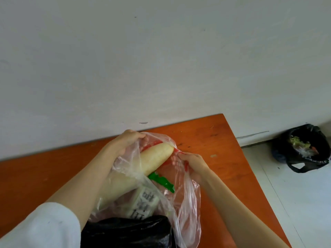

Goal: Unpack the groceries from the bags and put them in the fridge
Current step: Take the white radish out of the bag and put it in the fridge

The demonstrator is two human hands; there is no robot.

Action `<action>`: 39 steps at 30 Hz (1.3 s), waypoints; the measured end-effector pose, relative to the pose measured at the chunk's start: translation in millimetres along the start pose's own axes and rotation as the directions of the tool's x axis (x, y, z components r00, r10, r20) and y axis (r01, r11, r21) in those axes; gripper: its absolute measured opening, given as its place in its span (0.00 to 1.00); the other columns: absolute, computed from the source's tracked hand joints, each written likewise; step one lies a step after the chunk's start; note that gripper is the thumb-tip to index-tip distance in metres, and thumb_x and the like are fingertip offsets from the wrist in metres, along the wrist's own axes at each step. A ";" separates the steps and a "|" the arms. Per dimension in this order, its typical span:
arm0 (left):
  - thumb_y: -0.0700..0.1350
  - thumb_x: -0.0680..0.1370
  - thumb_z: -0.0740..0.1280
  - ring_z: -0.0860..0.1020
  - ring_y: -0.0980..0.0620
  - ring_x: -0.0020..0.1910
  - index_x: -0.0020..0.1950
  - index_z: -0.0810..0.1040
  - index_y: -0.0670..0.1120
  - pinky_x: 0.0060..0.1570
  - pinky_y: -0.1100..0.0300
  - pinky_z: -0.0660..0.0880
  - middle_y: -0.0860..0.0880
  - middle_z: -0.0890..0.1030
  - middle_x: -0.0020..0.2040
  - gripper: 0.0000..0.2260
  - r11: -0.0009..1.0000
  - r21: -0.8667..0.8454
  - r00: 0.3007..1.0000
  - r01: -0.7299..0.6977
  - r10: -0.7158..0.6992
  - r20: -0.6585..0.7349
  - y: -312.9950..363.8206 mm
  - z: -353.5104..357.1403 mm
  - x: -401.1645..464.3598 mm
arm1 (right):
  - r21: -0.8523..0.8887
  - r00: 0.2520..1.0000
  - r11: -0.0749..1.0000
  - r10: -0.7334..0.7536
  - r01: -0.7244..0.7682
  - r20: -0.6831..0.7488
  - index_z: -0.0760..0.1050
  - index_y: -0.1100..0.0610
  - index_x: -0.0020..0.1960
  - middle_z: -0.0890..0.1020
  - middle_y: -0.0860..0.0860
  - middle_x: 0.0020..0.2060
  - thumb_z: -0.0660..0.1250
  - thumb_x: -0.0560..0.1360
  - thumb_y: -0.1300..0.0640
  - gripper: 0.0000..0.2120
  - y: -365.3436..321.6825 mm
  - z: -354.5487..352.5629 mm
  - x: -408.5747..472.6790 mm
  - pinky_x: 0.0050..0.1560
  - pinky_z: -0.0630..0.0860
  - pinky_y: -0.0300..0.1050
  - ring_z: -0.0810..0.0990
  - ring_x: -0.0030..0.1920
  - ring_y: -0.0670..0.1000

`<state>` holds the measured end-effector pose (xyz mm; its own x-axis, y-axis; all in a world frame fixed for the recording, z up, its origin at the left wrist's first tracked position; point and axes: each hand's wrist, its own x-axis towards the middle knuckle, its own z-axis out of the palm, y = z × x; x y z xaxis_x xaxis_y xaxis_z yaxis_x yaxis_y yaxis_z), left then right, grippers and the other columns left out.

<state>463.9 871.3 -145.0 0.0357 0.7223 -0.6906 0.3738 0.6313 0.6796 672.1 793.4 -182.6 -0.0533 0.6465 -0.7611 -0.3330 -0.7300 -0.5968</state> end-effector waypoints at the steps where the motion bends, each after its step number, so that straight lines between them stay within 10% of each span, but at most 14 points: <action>1: 0.40 0.77 0.63 0.76 0.50 0.30 0.36 0.80 0.41 0.37 0.59 0.72 0.46 0.79 0.28 0.11 1.000 0.002 1.000 0.022 -0.022 0.009 -0.9 -0.1 2.9 | -0.008 1.000 1.000 0.018 -0.018 -0.005 0.79 0.65 0.43 0.81 0.56 0.32 0.63 0.76 0.67 0.07 1.1 1.9 4.4 0.30 0.79 0.42 0.79 0.28 0.50; 10: 0.54 0.75 0.65 0.76 0.49 0.45 0.37 0.77 0.44 0.51 0.55 0.69 0.48 0.79 0.41 0.14 0.999 -0.019 0.998 0.051 -0.052 -0.042 -9.6 5.7 28.1 | -0.317 0.926 0.932 -0.266 0.176 -0.267 0.68 0.56 0.31 0.70 0.54 0.27 0.61 0.79 0.53 0.18 14.6 15.1 29.5 0.27 0.63 0.42 0.66 0.25 0.49; 14: 0.50 0.72 0.71 0.78 0.48 0.47 0.46 0.80 0.42 0.47 0.57 0.73 0.47 0.80 0.45 0.11 0.974 0.215 0.963 0.063 -0.002 -0.271 -23.5 6.5 34.9 | -0.767 0.900 0.635 -0.385 0.096 -0.205 0.75 0.58 0.47 0.78 0.52 0.39 0.63 0.78 0.53 0.09 8.2 13.8 26.6 0.35 0.73 0.42 0.77 0.36 0.50; 21: 0.46 0.73 0.71 0.74 0.50 0.52 0.59 0.73 0.48 0.51 0.58 0.71 0.47 0.75 0.55 0.17 0.869 0.480 0.944 -0.121 0.250 -0.214 -44.1 -22.8 6.8 | -0.922 0.776 0.292 -0.631 0.256 0.016 0.78 0.58 0.54 0.77 0.53 0.51 0.64 0.76 0.59 0.09 23.3 7.9 -4.0 0.52 0.74 0.44 0.74 0.52 0.52; 24: 0.44 0.75 0.68 0.70 0.50 0.59 0.58 0.76 0.48 0.59 0.58 0.66 0.48 0.74 0.57 0.12 0.690 0.644 0.802 -0.329 0.565 -0.196 -40.8 -16.9 -17.2 | -0.807 0.755 0.462 -0.655 0.366 -0.033 0.80 0.59 0.51 0.81 0.53 0.45 0.63 0.77 0.56 0.09 21.3 21.6 -20.9 0.42 0.74 0.40 0.78 0.42 0.50; 28: 0.49 0.76 0.66 0.70 0.56 0.59 0.61 0.75 0.50 0.62 0.58 0.68 0.54 0.73 0.59 0.14 0.520 0.692 0.767 -0.501 0.637 0.077 -36.2 15.1 -40.8 | -0.446 0.968 0.893 -0.159 0.058 -0.194 0.79 0.58 0.48 0.85 0.54 0.35 0.64 0.75 0.44 0.17 18.4 44.6 -15.5 0.47 0.82 0.51 0.85 0.39 0.55; 34: 0.66 0.61 0.70 0.64 0.51 0.69 0.72 0.56 0.54 0.68 0.49 0.64 0.53 0.63 0.71 0.45 0.390 0.882 0.901 -0.266 0.425 0.084 -76.0 11.6 -37.2 | 0.070 0.997 0.995 0.075 -0.073 -0.022 0.69 0.57 0.45 0.79 0.57 0.46 0.69 0.74 0.51 0.12 13.4 67.2 -6.4 0.51 0.78 0.48 0.79 0.49 0.56; 39: 0.67 0.62 0.70 0.70 0.52 0.64 0.71 0.59 0.53 0.60 0.54 0.72 0.53 0.69 0.68 0.43 0.429 0.873 0.891 -0.231 0.453 0.014 -66.0 14.4 -43.9 | 0.002 0.999 1.000 -0.003 0.003 -0.051 0.72 0.59 0.49 0.80 0.58 0.48 0.71 0.72 0.51 0.14 13.5 79.3 -11.2 0.52 0.79 0.53 0.80 0.51 0.58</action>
<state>451.0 793.8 -163.1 0.2137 0.9261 -0.3110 0.9614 -0.1428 0.2352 593.6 793.9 -162.0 -0.0042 0.6366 -0.7712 -0.3355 -0.7274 -0.5986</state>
